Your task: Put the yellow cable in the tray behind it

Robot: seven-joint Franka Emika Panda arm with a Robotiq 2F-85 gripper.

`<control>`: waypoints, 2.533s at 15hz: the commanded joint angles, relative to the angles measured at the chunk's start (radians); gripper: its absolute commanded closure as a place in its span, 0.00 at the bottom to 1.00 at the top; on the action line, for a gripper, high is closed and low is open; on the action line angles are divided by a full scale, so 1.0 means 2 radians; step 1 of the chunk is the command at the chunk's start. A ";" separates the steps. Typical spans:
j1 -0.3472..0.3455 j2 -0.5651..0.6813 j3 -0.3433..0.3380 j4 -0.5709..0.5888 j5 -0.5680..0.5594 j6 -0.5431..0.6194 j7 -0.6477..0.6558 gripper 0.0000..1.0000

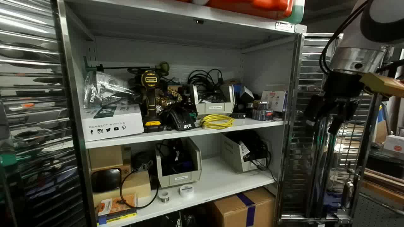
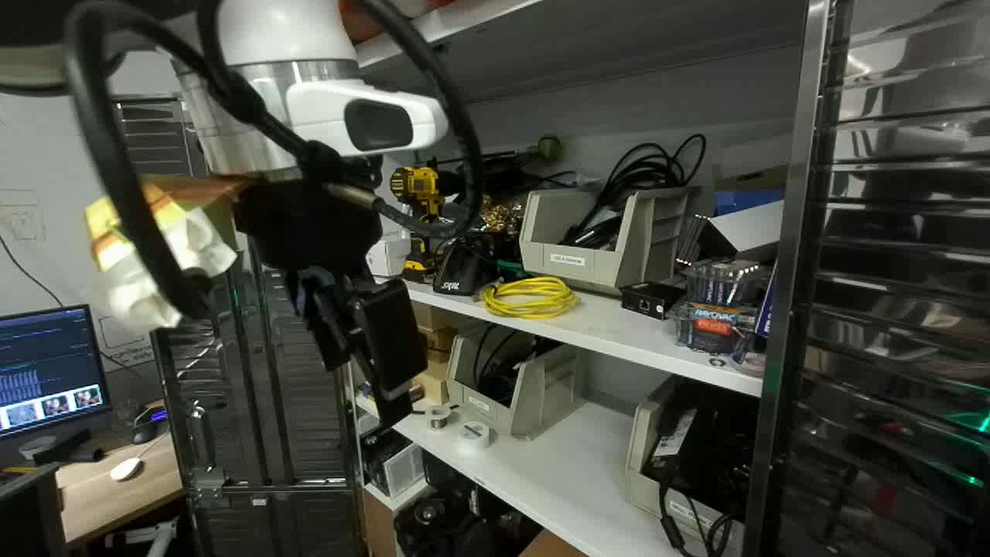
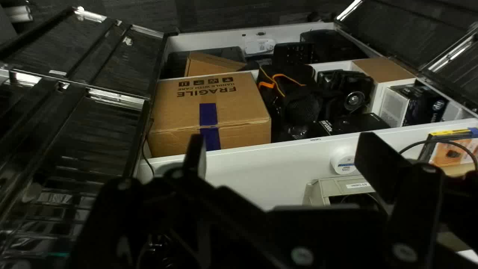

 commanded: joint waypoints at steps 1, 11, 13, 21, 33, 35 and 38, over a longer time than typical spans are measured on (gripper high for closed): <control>-0.005 0.000 0.004 0.004 0.003 -0.001 -0.003 0.00; -0.006 0.018 0.005 0.012 0.003 0.021 0.004 0.00; -0.005 0.054 0.005 0.028 0.004 0.035 0.005 0.00; 0.000 0.229 0.010 0.136 0.019 0.163 0.038 0.00; 0.017 0.385 0.034 0.317 0.037 0.191 0.122 0.00; 0.020 0.406 0.032 0.340 0.027 0.187 0.134 0.00; 0.025 0.433 0.029 0.371 0.011 0.180 0.154 0.00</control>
